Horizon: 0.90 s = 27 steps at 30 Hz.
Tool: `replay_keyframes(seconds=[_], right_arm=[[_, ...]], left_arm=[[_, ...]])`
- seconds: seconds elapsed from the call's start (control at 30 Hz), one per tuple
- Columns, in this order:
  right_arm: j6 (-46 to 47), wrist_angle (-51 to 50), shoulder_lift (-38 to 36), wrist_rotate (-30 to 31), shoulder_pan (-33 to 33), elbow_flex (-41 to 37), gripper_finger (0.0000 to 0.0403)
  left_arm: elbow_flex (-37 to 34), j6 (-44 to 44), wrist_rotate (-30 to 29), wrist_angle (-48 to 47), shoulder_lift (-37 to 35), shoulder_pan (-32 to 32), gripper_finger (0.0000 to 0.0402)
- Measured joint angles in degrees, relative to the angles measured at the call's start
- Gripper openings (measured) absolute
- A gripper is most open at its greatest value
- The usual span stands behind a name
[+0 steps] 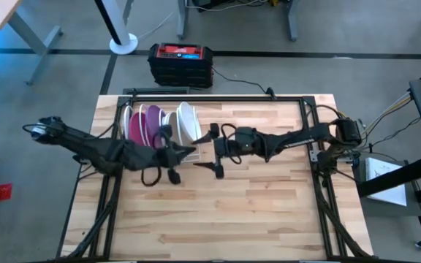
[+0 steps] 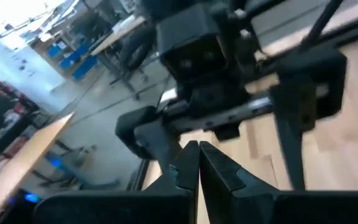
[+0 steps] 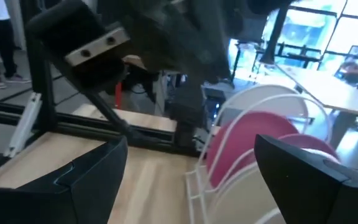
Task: Sort dishes
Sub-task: Return to Home Position
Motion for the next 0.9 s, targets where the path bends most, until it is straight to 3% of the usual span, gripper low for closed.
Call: replay_keyframes(seconds=[0.2, 0.43, 0.67, 0.77, 0.9], right_arm=[[-0.4, 1.6, -0.9, -1.0, -3.1, -1.7, 0.0344], [0.1, 5.1, -4.1, -3.1, -4.2, -8.4, 0.0344], [-1.0, 6.5, -13.7, -2.6, -4.5, -17.5, 0.0344], [0.0, 8.4, -16.9, -2.6, -5.3, -21.0, 0.0344], [1.6, 13.1, -16.9, -2.5, -6.7, -22.8, 0.0344]], left_arm=[[-7.6, -3.9, 10.2, 3.1, -5.1, 7.8, 0.0001], [-16.5, -5.2, 10.8, 5.7, -14.6, 8.4, 0.0001], [-22.8, -4.0, 13.7, 6.2, -25.3, 8.5, 0.0001], [-26.1, -3.4, 17.2, 13.0, -27.5, 8.6, 0.0001], [-30.0, -0.1, 19.7, 26.5, -25.1, 10.0, 0.0001]])
